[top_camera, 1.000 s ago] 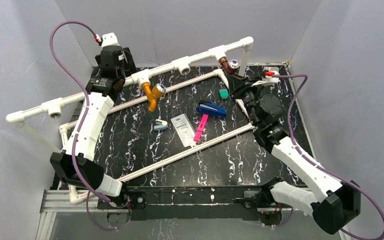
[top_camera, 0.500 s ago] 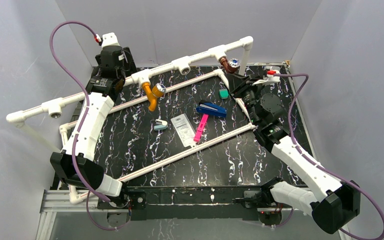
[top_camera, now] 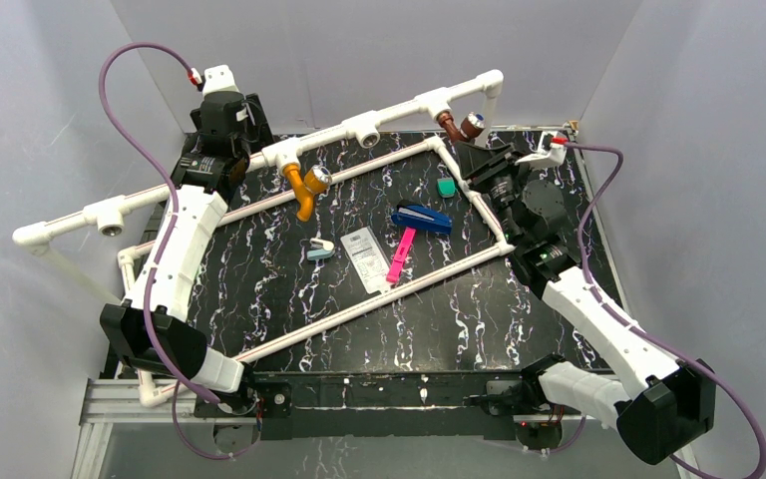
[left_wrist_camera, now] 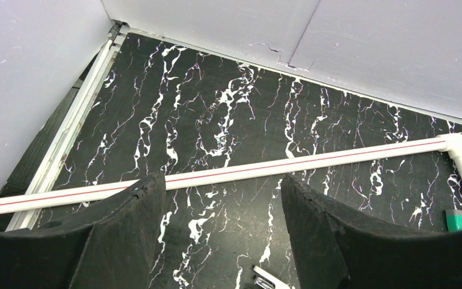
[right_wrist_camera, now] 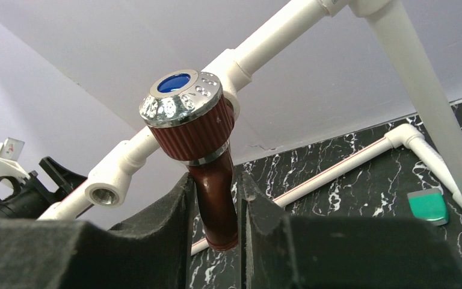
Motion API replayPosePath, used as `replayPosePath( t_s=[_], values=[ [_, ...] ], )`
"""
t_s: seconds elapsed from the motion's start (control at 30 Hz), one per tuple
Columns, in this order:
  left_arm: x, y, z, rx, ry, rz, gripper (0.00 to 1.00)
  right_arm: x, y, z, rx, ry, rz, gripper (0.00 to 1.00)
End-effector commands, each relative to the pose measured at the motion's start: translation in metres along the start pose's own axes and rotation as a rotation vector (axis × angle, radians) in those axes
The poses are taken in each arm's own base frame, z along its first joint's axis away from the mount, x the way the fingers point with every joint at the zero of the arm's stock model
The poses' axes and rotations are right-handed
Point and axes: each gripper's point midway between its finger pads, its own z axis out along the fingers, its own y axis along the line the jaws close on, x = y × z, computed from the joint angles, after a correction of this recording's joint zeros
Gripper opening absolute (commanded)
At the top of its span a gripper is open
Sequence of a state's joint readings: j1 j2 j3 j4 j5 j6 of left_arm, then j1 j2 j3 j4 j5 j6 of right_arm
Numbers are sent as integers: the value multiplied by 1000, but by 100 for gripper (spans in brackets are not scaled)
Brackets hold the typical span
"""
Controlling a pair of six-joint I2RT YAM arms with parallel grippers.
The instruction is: Install the water faucets
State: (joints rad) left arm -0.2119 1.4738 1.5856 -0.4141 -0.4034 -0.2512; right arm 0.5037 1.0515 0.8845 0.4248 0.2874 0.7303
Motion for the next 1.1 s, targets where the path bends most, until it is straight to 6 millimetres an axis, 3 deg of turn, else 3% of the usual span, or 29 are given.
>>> replayPosePath(
  t_s=[0.0,0.53,0.83,1.07],
  values=[
    [68,5,-27,15,240,110,68,-19,-2,14,82,-53,181,1],
    [68,4,-29,25,239,107,68,-11,-15,4,182,-51,541,1],
    [71,4,-29,27,242,107,68,-32,8,16,80,-71,228,2],
    [69,4,-29,26,238,108,68,-36,14,23,29,-88,110,21]
  ],
)
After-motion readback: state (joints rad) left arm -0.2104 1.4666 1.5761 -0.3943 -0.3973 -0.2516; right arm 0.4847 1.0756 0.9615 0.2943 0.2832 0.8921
